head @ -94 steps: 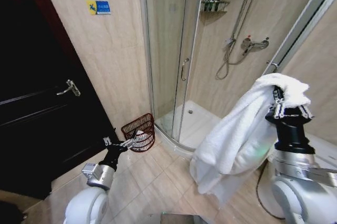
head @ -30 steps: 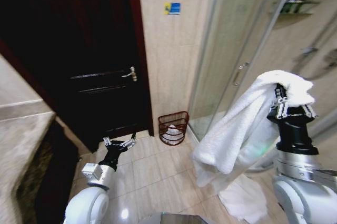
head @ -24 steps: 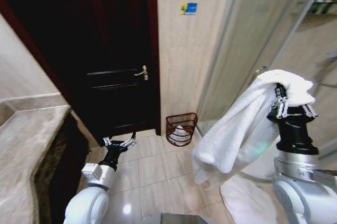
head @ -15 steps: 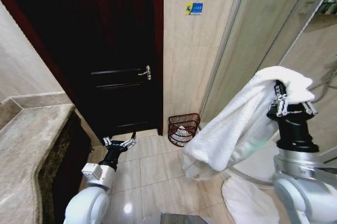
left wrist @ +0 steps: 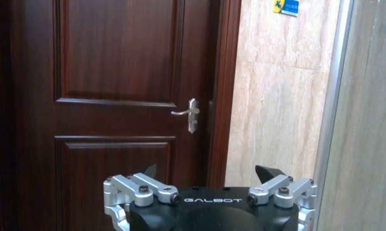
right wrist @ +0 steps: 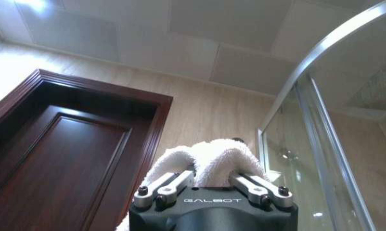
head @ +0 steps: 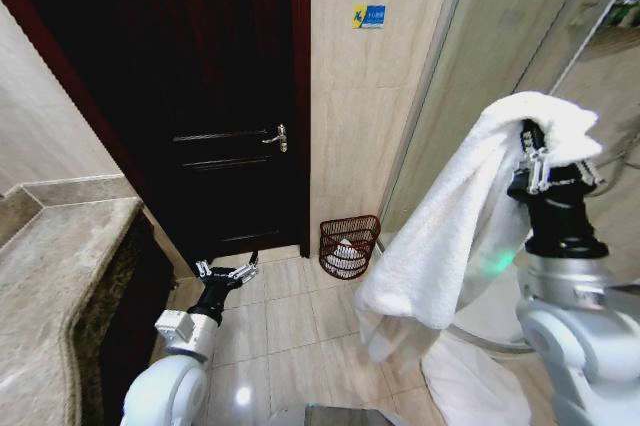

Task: Discard the used towel into the hamper.

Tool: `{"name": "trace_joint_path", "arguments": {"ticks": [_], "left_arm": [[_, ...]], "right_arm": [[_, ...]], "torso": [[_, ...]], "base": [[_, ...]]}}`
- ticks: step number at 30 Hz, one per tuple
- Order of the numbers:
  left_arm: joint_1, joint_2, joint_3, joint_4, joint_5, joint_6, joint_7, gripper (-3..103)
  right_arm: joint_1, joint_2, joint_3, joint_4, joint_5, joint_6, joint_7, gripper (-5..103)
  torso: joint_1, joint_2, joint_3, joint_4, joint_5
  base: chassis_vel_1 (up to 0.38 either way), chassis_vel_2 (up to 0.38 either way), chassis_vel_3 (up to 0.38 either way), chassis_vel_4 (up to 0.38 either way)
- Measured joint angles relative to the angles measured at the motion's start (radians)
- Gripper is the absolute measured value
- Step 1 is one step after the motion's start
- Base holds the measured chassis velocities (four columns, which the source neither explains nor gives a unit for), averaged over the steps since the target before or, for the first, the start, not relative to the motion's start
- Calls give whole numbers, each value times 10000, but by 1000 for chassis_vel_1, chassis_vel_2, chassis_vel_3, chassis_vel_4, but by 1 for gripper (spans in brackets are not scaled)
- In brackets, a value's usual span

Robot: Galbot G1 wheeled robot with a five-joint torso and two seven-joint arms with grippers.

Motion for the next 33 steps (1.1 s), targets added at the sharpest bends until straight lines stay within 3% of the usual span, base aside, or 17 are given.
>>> {"name": "trace_joint_path", "arguments": {"ticks": [10, 17, 33], "left_arm": [[0, 0, 0, 0, 0, 0, 0, 100], [0, 0, 0, 0, 0, 0, 0, 100], [0, 0, -1, 0, 0, 0, 0, 100]], "right_arm": [[1250, -246, -499, -854, 93, 91, -176, 8], [2583, -582, -1414, -2078, 241, 667, -617, 8], [4072, 35, -2702, -2974, -48, 918, -738, 8]], "torso": [[0, 0, 0, -2, -1], [1, 0, 1, 1, 1], [0, 0, 0, 0, -2]], "base": [[0, 0, 0, 0], [0, 0, 0, 0], [7, 6, 6, 4]]}}
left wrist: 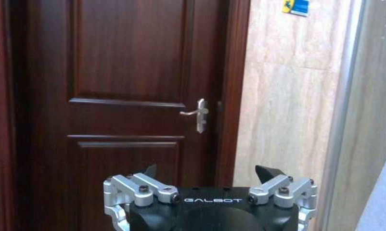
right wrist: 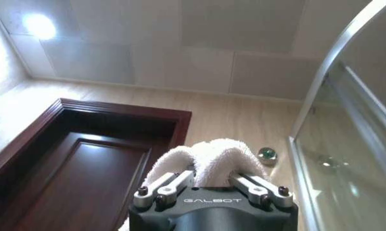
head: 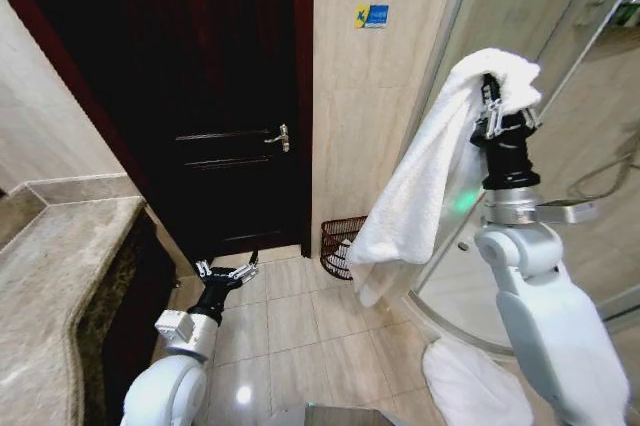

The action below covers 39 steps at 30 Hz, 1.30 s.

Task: Discard the used towel into the hamper.

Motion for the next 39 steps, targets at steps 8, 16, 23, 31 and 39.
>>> {"name": "trace_joint_path", "arguments": {"ticks": [8, 16, 23, 31, 39], "left_arm": [[0, 0, 0, 0, 0, 0, 0, 100], [2, -1, 0, 0, 0, 0, 0, 100], [0, 0, 0, 0, 1, 0, 0, 100], [0, 0, 0, 0, 0, 0, 0, 100], [1, 0, 0, 0, 0, 0, 0, 100]], "right_arm": [[-252, -60, 219, 61, 1, 35, -6, 8], [-702, -90, 596, 295, -110, -205, 99, 8], [-1364, 7, 954, 746, -400, -523, 513, 8], [-1563, -74, 1235, 1028, -392, -742, 484, 8], [-1774, -80, 1365, 1226, -354, -741, 459, 8]], "torso": [[0, 0, 0, -1, 1], [-2, 2, 0, 8, -1], [-1, 2, 0, -3, 3], [-2, 2, -1, -1, -1], [-3, 2, -1, -1, 0]], "base": [[71, 58, 52, 70], [80, 79, 71, 72], [0, 0, 0, 0], [0, 0, 0, 0], [-38, 44, 40, -44]]}}
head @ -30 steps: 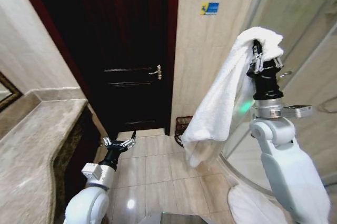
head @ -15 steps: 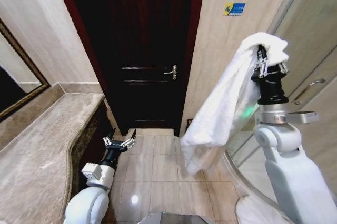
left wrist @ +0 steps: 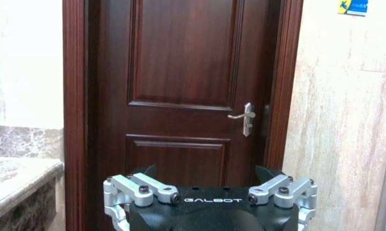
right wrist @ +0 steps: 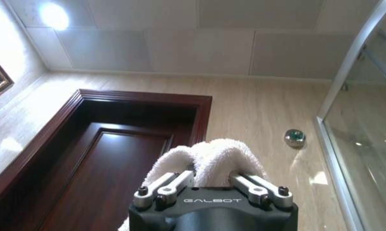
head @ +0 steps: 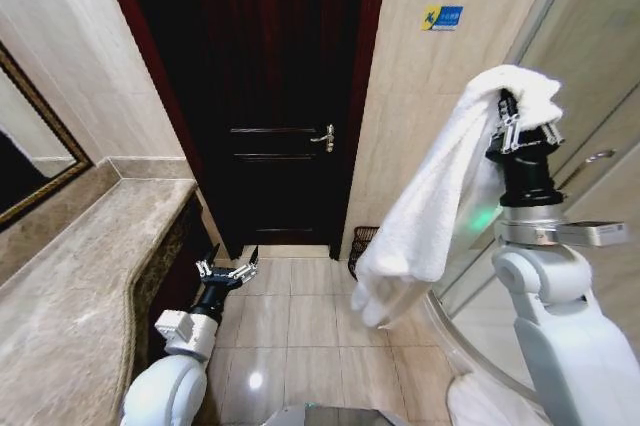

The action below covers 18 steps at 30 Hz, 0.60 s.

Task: Discard the used towel into the hamper.

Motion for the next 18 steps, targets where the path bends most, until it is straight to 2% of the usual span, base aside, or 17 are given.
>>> {"name": "trace_joint_path", "arguments": {"ticks": [18], "left_arm": [[0, 0, 0, 0, 0, 0, 0, 100]], "right_arm": [[-112, -65, 117, 81, 93, 53, 3, 8]], "torso": [[0, -2, 0, -1, 0]], "base": [[-69, 70, 77, -75]]}}
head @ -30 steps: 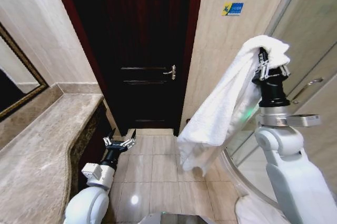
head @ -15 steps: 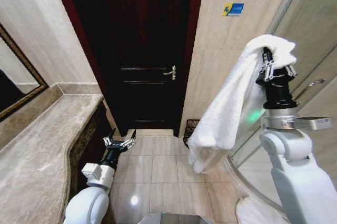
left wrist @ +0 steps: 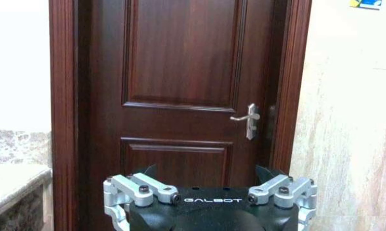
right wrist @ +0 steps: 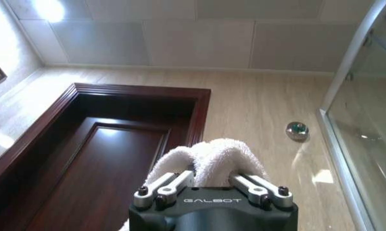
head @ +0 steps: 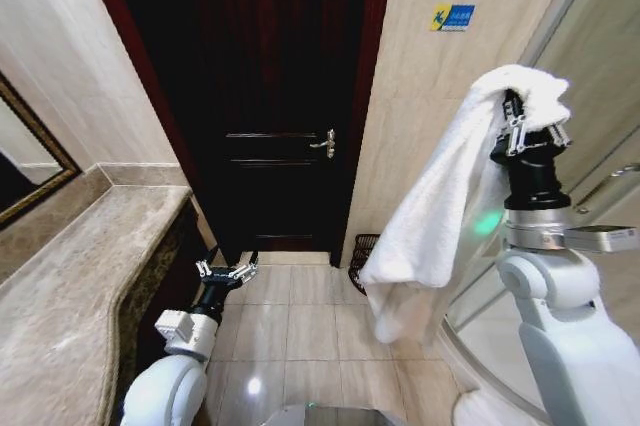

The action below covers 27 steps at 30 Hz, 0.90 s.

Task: Discard the used towel into the hamper.

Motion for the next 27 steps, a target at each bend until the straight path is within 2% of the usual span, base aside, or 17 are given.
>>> {"name": "trace_joint_path", "arguments": {"ticks": [14, 17, 20, 22, 27], "left_arm": [[0, 0, 0, 0, 0, 0, 0, 100], [0, 0, 0, 0, 0, 0, 0, 100], [0, 0, 0, -1, 0, 0, 0, 100], [-1, 0, 0, 0, 0, 0, 0, 100], [0, 0, 0, 0, 0, 0, 0, 100]], "right_arm": [[62, -7, -20, -132, 0, 49, -28, 8], [87, -41, -53, -182, 4, 27, 29, 8], [165, -58, -107, -302, 31, 64, 48, 8], [395, -93, -227, -521, 142, 119, 52, 8], [1421, -296, -649, -1481, 344, 350, -54, 8]], "torso": [[3, -1, 2, 4, 5], [2, 0, 2, 1, -5], [3, -1, 2, 2, 7], [9, -2, 3, 2, -5], [5, -2, 3, 3, 0]], "base": [[-109, 107, 111, -106], [-162, 148, 150, -152], [-143, 151, 135, -152], [-93, 89, 88, -94], [-23, 37, 20, -32]]}}
